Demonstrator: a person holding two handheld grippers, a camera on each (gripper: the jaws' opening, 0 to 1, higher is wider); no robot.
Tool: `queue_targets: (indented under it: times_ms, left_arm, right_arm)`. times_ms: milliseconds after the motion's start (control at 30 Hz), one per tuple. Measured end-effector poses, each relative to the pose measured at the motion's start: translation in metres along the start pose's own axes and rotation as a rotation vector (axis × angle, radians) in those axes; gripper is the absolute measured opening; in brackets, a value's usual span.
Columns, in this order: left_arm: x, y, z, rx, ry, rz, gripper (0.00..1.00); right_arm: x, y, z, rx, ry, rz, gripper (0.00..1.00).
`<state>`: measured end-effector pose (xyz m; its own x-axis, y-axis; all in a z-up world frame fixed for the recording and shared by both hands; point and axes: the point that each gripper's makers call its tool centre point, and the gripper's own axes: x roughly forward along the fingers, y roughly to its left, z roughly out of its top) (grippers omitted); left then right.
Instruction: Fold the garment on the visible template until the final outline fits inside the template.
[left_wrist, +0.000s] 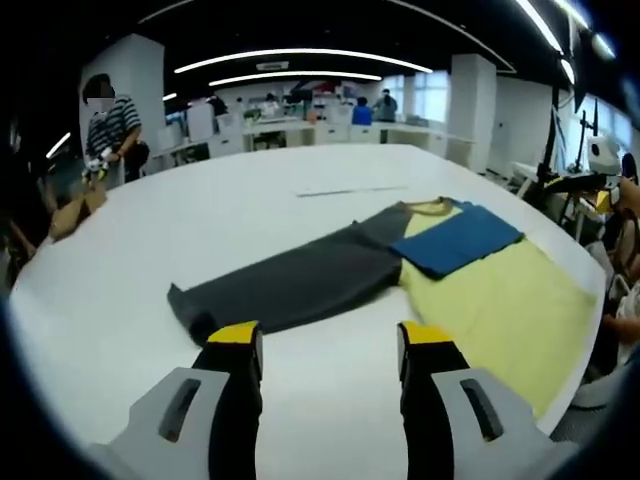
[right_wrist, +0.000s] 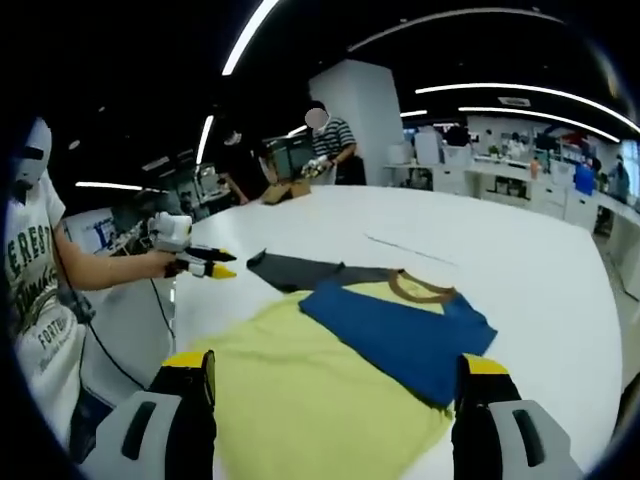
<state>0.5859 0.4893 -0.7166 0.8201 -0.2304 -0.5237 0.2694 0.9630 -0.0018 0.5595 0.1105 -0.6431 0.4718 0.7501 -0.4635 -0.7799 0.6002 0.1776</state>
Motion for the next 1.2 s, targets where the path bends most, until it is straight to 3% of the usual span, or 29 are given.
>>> queue_targets:
  times_ms: [333, 500, 767, 900, 1200]
  left_arm:
    - [0.0, 0.035, 0.0, -0.009, -0.001, 0.08, 0.43]
    - [0.001, 0.057, 0.0, -0.012, 0.004, 0.134, 0.41]
    - [0.012, 0.079, 0.0, -0.047, -0.002, 0.165, 0.32]
    - [0.028, 0.097, -0.009, -0.031, 0.046, 0.199, 0.26]
    - [0.043, 0.111, -0.02, -0.037, 0.1, 0.228, 0.17]
  right_arm:
    - [-0.01, 0.009, -0.005, 0.012, -0.026, -0.022, 0.99]
    - [-0.016, 0.023, -0.008, 0.018, -0.03, -0.026, 0.99]
    - [-0.022, 0.033, -0.009, 0.025, -0.035, -0.048, 0.99]
    - [-0.025, 0.036, -0.016, 0.037, -0.022, -0.071, 0.99]
    - [-0.027, 0.036, -0.023, 0.055, -0.015, -0.1, 0.99]
